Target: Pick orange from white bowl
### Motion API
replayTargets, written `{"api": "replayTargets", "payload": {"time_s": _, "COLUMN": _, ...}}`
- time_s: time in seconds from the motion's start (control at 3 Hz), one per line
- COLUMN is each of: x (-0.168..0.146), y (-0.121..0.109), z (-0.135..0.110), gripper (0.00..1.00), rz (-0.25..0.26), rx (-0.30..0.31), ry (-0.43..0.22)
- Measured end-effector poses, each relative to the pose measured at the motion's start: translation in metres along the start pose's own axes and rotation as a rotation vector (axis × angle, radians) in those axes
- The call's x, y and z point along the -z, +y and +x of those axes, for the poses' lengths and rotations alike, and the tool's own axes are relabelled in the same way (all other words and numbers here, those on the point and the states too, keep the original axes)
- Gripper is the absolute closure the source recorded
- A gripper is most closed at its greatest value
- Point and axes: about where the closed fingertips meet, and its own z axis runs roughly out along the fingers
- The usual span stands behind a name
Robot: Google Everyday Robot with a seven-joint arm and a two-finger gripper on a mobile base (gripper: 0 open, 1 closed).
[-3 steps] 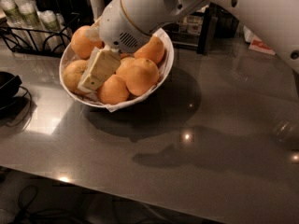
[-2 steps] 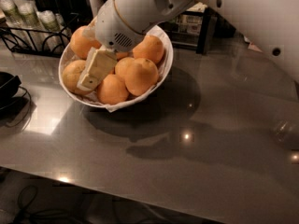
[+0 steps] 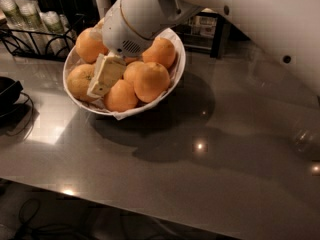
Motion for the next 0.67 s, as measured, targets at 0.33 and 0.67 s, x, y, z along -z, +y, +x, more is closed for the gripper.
{"api": "replayTargets", "payload": {"time_s": 0.33, "x": -0.0064, "y": 0.0008, "z": 0.0102, "gripper": 0.17, "rz": -0.009, "rx": -0.009, "ry": 0.026}}
{"api": "replayTargets", "payload": {"time_s": 0.67, "x": -0.0123, "y": 0.0014, "z": 0.0182, "gripper": 0.17, "rz": -0.018, "rx": -0.007, "ry": 0.051}}
